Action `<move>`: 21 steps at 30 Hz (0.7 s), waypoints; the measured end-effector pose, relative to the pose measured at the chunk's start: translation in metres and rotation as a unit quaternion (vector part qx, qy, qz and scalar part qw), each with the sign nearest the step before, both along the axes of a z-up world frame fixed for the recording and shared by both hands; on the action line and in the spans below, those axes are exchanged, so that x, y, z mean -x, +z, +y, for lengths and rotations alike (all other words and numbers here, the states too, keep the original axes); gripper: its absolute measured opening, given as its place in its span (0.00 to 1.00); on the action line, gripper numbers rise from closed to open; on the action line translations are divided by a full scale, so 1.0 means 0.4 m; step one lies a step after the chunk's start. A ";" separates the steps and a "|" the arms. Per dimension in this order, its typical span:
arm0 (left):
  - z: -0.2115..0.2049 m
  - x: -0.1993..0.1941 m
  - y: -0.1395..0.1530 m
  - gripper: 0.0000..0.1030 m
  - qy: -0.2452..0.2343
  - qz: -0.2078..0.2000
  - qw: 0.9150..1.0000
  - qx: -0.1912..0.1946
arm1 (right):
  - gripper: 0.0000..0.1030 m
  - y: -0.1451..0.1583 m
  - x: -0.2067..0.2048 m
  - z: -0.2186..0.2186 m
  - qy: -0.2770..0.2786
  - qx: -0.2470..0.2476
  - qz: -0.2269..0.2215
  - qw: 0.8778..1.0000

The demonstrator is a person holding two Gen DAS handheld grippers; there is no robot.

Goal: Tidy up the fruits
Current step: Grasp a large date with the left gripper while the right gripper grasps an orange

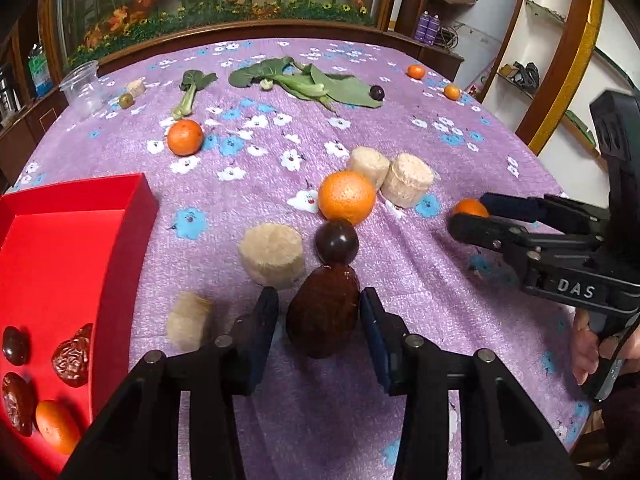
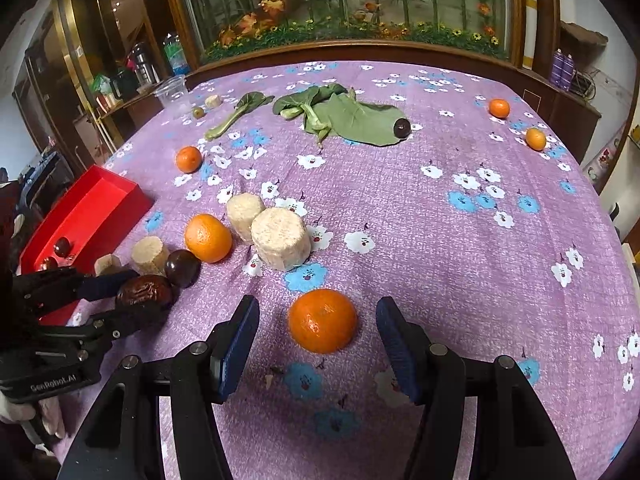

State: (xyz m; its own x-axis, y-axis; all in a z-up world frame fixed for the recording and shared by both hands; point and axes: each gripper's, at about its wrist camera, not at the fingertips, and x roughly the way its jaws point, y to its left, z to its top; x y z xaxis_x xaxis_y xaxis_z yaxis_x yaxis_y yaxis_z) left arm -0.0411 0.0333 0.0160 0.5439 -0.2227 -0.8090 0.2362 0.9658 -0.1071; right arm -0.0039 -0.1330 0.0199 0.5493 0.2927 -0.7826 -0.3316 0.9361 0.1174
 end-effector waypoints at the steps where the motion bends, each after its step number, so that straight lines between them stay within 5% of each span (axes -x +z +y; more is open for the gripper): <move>1: -0.005 0.002 -0.001 0.34 -0.001 -0.002 1.000 -0.005 | 0.54 -0.003 -0.003 0.003 0.000 0.002 0.002 1.000; 5: -0.012 0.008 0.000 0.31 0.001 -0.006 1.000 -0.012 | 0.37 -0.018 -0.012 0.011 -0.009 0.016 0.007 1.000; 21: 0.176 0.106 0.104 0.31 0.084 -0.043 0.993 0.077 | 0.36 0.093 0.088 0.085 0.034 -0.006 -0.029 0.999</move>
State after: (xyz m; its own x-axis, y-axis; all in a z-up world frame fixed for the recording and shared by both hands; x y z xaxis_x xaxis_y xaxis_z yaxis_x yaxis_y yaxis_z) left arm -0.0834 0.1036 0.0575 0.6495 -0.2402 -0.7214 0.0886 0.9662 -0.2419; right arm -0.0389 -0.0991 0.0570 0.5712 0.3407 -0.7468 -0.4016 0.9095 0.1077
